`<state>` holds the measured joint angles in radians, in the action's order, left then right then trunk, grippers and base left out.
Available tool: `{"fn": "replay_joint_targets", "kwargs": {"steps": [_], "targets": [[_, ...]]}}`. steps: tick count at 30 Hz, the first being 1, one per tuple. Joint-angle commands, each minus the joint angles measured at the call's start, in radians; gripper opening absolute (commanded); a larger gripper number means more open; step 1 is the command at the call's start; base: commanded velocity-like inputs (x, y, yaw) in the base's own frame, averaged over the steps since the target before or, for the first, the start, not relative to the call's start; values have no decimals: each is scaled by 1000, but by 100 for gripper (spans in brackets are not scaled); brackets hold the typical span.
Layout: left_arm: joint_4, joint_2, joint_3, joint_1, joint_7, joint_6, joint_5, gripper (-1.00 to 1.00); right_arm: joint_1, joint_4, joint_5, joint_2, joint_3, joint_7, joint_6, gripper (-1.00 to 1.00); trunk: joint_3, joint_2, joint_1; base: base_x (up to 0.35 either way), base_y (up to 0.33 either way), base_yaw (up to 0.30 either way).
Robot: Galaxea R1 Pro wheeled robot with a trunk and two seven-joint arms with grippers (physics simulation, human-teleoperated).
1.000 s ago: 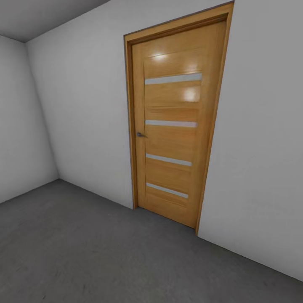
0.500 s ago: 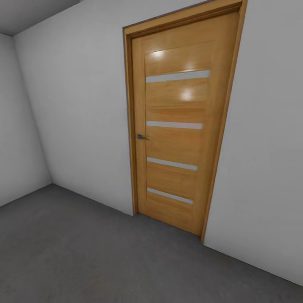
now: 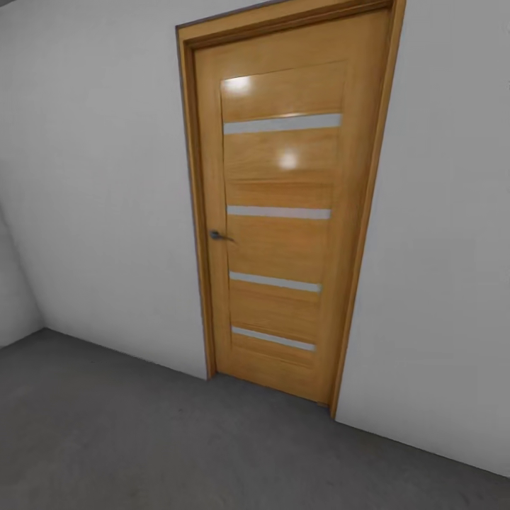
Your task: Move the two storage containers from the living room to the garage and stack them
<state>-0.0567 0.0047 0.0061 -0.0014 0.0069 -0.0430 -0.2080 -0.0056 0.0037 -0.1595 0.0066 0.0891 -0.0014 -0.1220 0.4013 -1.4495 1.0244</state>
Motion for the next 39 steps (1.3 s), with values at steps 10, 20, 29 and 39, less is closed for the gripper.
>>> {"fn": "replay_joint_targets", "kwargs": {"steps": [10, 20, 29, 39], "targets": [[0, 0, 1, 0, 1, -5, -5, 100, -1, 0, 0, -2, 6, 0, -2, 100, 1, 0, 1, 297, 226, -245], [0, 0, 1, 0, 1, -4, -5, 100, -1, 0, 0, -2, 8, 0, -2, 100, 1, 0, 1, 285, 247, -245], [0, 0, 1, 0, 1, -4, -5, 100, -1, 0, 0, -2, 8, 0, -2, 100, 1, 0, 1, 265, 263, -245], [0, 0, 2, 0, 1, -4, -5, 100, -1, 0, 0, -2, 8, 0, -2, 100, 1, 0, 1, 242, 279, -245]]}}
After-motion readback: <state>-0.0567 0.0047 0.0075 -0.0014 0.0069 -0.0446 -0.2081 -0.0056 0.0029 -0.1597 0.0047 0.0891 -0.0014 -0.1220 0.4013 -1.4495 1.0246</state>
